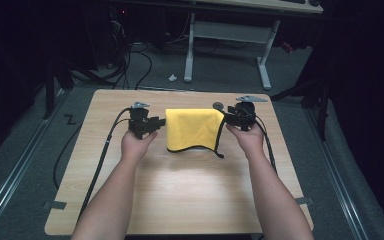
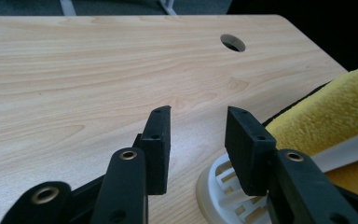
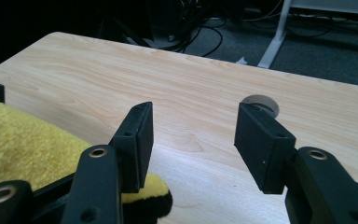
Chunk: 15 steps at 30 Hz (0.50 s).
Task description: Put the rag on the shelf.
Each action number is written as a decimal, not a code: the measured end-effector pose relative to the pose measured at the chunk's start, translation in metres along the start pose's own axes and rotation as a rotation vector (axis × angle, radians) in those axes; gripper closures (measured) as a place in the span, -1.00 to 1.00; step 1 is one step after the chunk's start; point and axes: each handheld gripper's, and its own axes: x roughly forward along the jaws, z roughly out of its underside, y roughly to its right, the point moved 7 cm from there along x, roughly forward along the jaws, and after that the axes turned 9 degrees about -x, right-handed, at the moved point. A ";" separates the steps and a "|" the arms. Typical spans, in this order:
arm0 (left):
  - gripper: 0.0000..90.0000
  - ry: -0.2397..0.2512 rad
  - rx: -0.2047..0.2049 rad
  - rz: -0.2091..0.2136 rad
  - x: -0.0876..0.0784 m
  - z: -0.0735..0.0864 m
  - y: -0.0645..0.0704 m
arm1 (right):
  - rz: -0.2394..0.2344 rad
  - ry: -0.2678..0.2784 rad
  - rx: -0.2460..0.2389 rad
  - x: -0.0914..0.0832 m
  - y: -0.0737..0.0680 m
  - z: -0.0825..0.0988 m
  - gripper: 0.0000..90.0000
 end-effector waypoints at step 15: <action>0.22 0.034 0.047 -0.031 -0.018 0.021 -0.013 | 0.032 -0.017 -0.030 -0.023 0.004 0.025 0.02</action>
